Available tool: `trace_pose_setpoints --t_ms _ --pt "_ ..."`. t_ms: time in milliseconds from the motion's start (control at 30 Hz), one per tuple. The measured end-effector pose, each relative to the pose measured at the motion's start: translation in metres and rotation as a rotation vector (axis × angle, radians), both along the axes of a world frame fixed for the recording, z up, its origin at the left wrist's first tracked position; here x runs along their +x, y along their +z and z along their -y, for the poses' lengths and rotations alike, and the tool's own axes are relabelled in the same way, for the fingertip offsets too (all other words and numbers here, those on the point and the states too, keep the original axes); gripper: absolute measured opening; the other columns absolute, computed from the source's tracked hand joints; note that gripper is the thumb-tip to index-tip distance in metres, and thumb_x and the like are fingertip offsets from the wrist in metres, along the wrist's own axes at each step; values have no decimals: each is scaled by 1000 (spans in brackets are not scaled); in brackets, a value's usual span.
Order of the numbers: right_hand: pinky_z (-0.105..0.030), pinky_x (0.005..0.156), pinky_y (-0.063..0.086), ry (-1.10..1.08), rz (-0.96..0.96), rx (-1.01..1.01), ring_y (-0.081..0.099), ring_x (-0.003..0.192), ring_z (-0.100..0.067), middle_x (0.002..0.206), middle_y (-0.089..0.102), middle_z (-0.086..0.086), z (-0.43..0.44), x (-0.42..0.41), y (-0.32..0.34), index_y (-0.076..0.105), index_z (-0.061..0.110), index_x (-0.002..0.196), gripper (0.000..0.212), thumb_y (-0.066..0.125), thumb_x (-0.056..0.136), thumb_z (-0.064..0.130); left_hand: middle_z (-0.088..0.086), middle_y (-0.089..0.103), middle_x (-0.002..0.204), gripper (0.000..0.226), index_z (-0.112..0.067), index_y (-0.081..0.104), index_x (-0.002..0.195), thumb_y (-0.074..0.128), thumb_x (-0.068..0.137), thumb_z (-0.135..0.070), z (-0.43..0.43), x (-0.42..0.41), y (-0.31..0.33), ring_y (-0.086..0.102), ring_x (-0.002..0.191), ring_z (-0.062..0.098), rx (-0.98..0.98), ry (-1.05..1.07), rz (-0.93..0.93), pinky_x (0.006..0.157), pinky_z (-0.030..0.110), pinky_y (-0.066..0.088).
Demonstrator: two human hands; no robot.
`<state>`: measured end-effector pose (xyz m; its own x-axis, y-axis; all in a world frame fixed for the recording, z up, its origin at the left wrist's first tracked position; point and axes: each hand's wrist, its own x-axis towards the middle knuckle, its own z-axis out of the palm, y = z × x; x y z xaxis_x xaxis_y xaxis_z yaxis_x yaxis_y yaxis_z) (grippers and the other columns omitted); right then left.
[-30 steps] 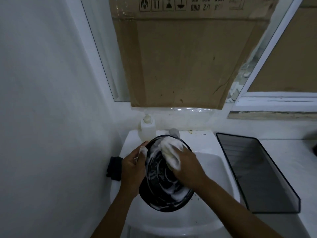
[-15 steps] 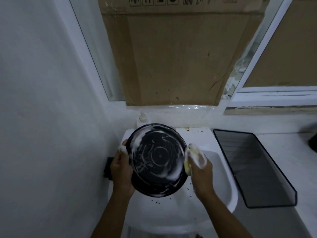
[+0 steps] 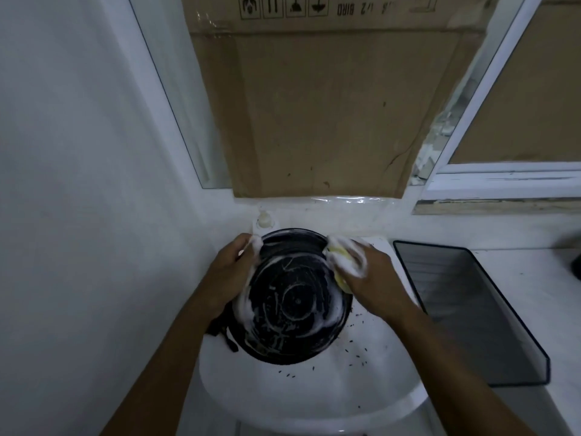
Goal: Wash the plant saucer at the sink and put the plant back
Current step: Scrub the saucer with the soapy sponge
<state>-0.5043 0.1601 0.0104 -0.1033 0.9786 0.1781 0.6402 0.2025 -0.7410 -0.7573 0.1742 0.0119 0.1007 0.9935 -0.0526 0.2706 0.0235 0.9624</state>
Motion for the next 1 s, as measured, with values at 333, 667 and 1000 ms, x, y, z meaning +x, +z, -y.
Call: trace_pose_setpoints --t_ms 333,667,1000 --pt "-15 90 40 58 68 123 61 108 -25 118 65 -11 -2 -46 -7 62 8 124 31 59 94 17 -30 69 94 24 -57 65 91 42 96 -52 24 24 -27 64 91 -11 127 197 -6 74 6 46" --pt "-19 94 40 7 127 130 61 111 -30 122 64 -15 -3 -44 -11 62 4 124 32 58 96 18 -30 70 86 31 -34 70 95 43 93 -49 36 30 -29 64 85 -11 190 265 -19 67 2 44" --pt "-6 83 40 -132 -123 -4 64 99 -14 117 67 -5 -5 -23 -20 61 13 128 36 60 96 29 -20 69 73 30 -45 68 73 46 94 -49 39 26 -35 62 69 -8 167 381 80 62 11 50"
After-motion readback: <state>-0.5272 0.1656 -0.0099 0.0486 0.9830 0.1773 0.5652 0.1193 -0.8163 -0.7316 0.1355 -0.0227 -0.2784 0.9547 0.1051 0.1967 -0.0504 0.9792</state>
